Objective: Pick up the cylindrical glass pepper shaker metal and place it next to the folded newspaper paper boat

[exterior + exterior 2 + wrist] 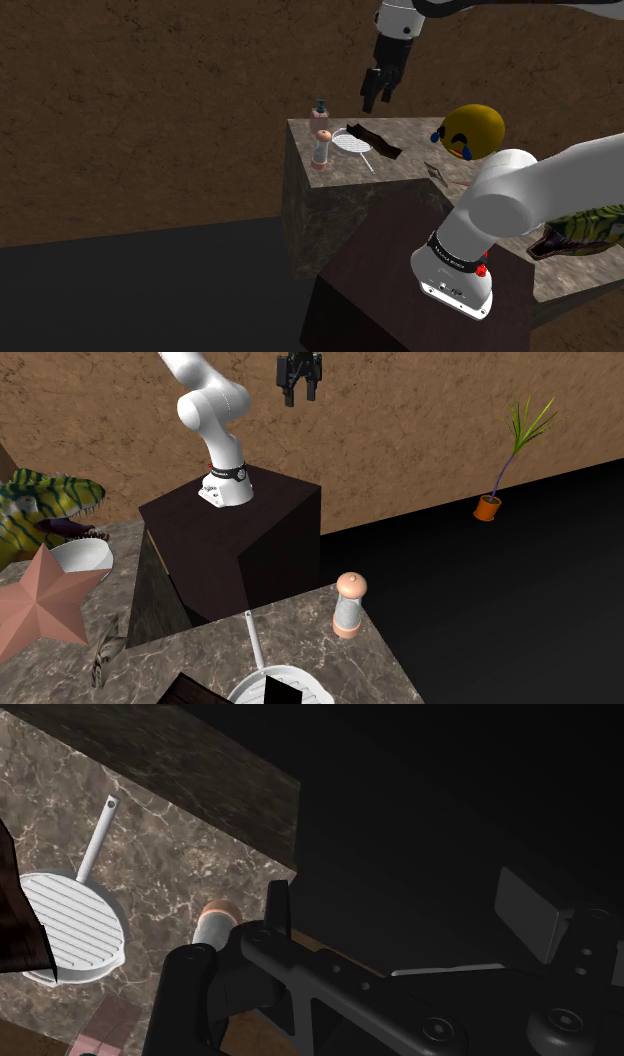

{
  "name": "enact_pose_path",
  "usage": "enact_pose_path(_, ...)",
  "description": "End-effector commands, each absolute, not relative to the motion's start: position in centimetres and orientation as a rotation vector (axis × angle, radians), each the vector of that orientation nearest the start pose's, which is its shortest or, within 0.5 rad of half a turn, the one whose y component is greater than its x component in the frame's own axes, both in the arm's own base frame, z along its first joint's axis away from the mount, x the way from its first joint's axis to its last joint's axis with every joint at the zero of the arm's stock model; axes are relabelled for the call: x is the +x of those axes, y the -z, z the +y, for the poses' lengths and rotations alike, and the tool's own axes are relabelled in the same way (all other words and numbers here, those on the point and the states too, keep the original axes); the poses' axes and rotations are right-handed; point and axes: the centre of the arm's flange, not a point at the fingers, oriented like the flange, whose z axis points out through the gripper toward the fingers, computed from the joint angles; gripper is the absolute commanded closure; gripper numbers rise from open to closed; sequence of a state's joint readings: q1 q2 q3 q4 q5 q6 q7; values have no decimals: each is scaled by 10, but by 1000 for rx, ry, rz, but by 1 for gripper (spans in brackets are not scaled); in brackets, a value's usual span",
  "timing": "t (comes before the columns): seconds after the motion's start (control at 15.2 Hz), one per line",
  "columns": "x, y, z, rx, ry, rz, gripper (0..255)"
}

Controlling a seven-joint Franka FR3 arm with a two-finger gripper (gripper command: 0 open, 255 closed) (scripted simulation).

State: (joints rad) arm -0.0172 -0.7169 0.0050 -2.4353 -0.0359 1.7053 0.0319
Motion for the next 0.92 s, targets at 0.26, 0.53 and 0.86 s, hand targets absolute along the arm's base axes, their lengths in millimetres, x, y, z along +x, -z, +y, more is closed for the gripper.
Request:
enact_pose_path(0.26,383,-490,-42,-3194,-9,28,0)
enact_pose_path(0.53,415,-457,-66,-3204,-3,5,0)
enact_pose_path(0.86,455,-417,-96,-3215,5,-24,0)
